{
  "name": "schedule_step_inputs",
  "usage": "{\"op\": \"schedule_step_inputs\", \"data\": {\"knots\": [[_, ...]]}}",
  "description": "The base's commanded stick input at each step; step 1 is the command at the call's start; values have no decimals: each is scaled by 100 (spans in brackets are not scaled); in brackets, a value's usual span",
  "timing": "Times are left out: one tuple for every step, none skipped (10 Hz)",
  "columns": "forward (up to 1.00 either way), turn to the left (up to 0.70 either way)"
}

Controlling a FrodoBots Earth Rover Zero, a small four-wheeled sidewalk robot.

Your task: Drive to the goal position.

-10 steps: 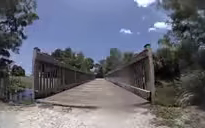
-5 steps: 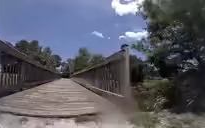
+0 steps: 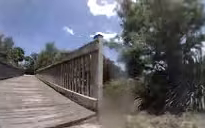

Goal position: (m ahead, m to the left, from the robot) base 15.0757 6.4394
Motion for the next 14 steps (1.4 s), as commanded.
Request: {"op": "schedule_step_inputs", "data": {"knots": [[-12, 0], [-78, 0], [-85, 0], [-85, 0], [-85, 0], [-85, 0], [-85, 0], [-85, 0], [-85, 0], [-85, 0], [-85, 0], [-85, 0], [-85, 0], [-85, 0]]}}
